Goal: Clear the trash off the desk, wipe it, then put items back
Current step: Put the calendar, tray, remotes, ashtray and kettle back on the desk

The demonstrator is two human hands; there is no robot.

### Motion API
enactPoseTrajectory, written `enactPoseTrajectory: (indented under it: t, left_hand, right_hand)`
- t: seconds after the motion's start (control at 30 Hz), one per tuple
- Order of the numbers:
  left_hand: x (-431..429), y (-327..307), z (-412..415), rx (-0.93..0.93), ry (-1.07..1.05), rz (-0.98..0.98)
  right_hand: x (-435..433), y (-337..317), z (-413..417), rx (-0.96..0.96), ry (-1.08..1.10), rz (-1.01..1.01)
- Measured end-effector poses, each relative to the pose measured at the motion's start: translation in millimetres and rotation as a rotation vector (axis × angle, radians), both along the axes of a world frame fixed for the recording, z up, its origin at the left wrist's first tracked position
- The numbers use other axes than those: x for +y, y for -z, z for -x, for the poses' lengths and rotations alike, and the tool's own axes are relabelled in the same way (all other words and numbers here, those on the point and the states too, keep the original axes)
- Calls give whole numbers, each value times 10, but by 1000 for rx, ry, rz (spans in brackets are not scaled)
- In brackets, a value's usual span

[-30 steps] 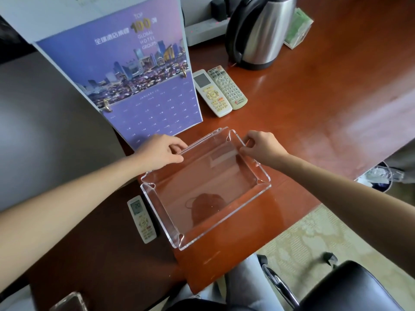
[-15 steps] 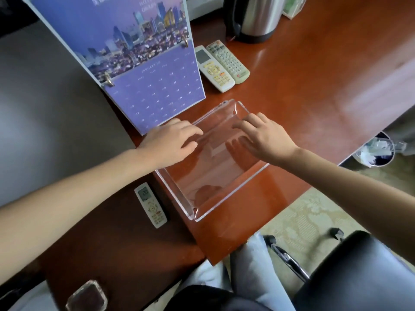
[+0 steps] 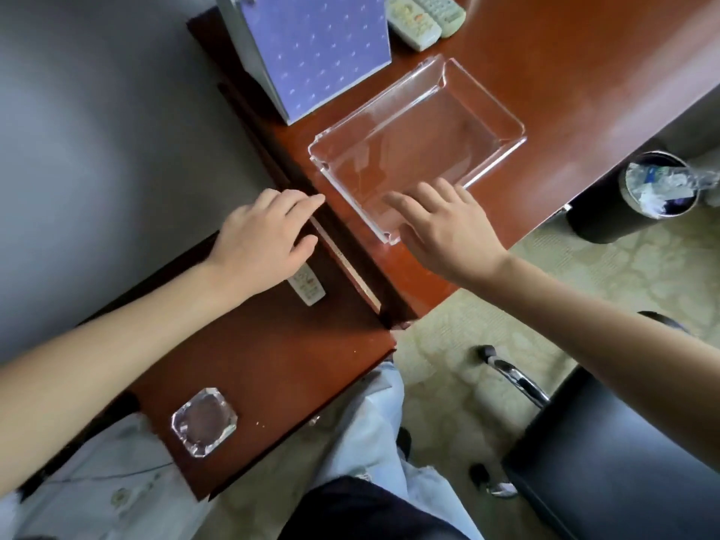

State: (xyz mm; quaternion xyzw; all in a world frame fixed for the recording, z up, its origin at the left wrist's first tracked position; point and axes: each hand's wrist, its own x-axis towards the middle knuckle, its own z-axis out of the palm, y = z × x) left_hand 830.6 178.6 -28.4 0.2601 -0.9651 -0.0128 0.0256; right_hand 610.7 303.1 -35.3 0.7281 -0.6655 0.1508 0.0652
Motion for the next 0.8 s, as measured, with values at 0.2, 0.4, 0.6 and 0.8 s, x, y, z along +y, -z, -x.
enactPoseTrajectory:
  t: [0.2,0.4,0.6,0.8]
  left_hand:
    - [403,476,-906,-132,-23,-187]
    - [381,1182,-1698,-334,229,-409]
    - [203,2044,-2376,-396,583,-482]
    - [180,2580,-2597,-420,956,-494]
  right_hand:
    - [286,331,-982,23,-34,7]
    - [279,1167,-1576,-16,20,-216]
    - [-52,2149,-2045,-153,251,-343]
    - [-367,2658,-2278,-161,433,-416]
